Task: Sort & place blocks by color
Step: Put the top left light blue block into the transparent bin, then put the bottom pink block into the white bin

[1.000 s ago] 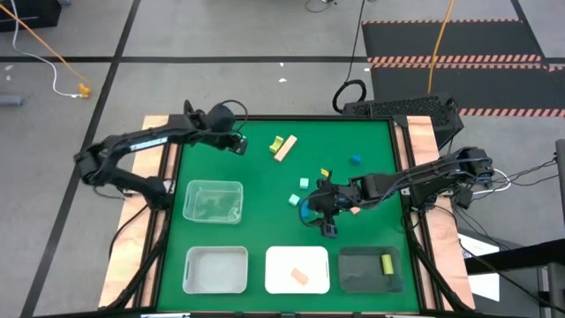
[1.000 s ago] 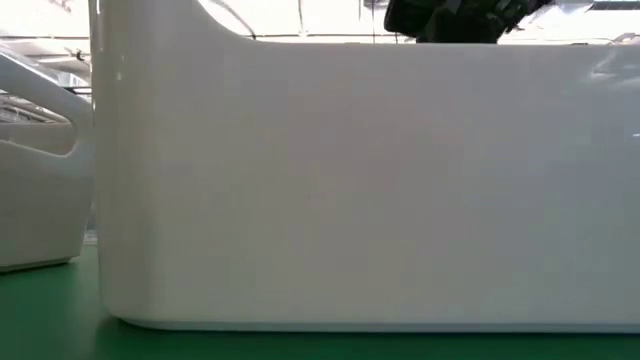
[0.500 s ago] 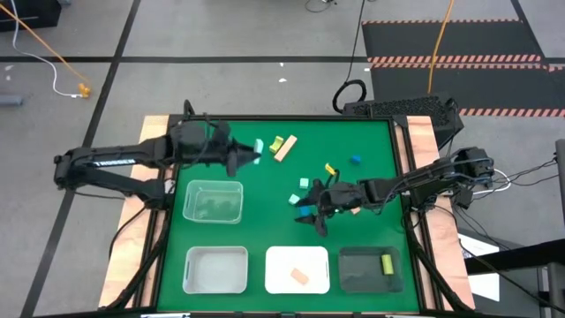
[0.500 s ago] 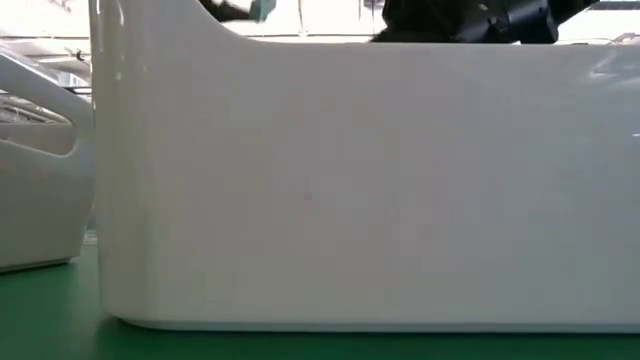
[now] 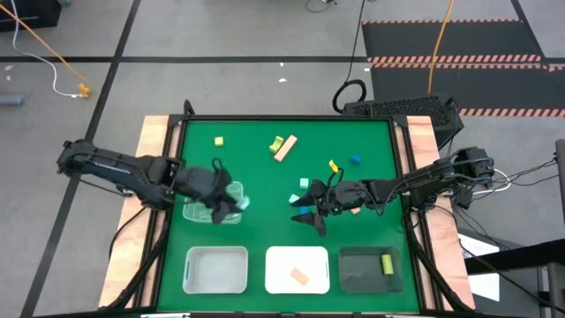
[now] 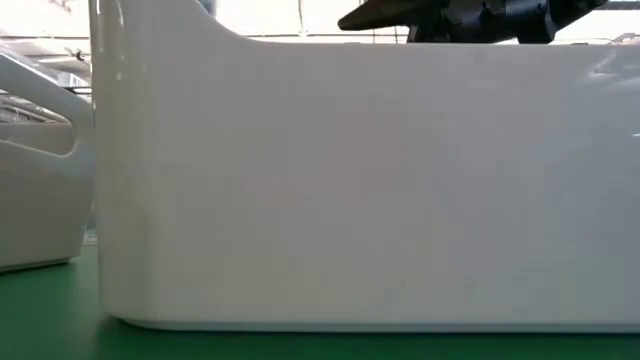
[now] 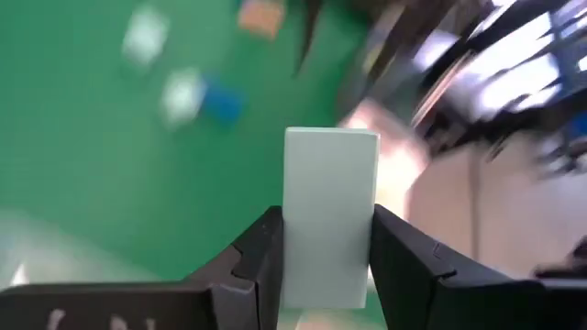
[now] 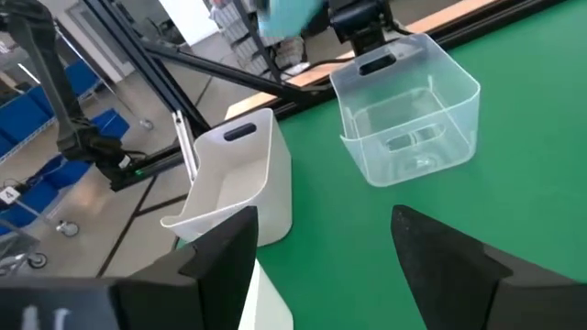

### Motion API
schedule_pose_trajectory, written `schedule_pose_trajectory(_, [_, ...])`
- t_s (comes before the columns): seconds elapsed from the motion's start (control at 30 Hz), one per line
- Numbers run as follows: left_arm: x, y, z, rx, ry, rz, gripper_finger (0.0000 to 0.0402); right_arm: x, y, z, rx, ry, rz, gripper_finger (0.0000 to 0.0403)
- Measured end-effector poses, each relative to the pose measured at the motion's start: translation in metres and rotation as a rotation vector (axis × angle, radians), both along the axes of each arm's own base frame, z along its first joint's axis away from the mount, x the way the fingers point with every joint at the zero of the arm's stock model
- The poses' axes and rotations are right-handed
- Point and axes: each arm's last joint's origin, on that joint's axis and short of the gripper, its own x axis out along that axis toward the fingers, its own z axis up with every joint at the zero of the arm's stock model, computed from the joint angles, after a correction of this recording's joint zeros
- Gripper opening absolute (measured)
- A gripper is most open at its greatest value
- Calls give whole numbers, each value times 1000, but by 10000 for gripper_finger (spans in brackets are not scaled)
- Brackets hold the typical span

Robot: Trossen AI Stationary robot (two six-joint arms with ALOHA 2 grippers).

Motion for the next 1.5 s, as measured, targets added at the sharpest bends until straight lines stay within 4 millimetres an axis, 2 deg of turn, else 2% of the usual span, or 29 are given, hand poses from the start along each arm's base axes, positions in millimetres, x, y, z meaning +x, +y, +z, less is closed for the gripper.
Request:
schedule_pose_trajectory(0.17, [-25, -11, -24, 52, 346, 93, 127, 0, -2, -2, -50, 16, -53, 240])
schedule_pose_trajectory(0.23, [-31, -11, -33, 96, 433, 165, 127, -1, -4, -5, -104, 41, -94, 240])
schedule_pose_trajectory(0.43, [-38, -8, -73, 97, 551, 302, 128, -5, -12, -16, -214, 263, -191, 240])
schedule_pose_trajectory(0.53, [-45, -5, -95, 72, 605, 386, 140, -9, -17, -21, -242, 379, -205, 240])
schedule_pose_trajectory(0.7, [-54, -1, -113, 6, 678, 521, 176, -15, -27, -25, -83, 529, -331, 240])
schedule_pose_trajectory(0.83, [-51, -1, -109, -21, 664, 541, 197, -24, -30, -25, -29, 709, -378, 240])
schedule_pose_trajectory(1.0, [-42, -4, -90, -58, 599, 526, 211, -51, -32, -23, 1, 1053, -515, 240])
schedule_pose_trajectory(1.13, [-35, -5, -72, -61, 521, 527, 213, -71, -32, -25, 121, 1282, -574, 240])
schedule_pose_trajectory(1.33, [-24, -7, -46, -39, 373, 516, 213, -81, -32, -32, 146, 1360, -601, 240])
schedule_pose_trajectory(1.5, [-19, -7, -27, -28, 292, 506, 214, -83, -31, -50, 223, 1336, -558, 240])
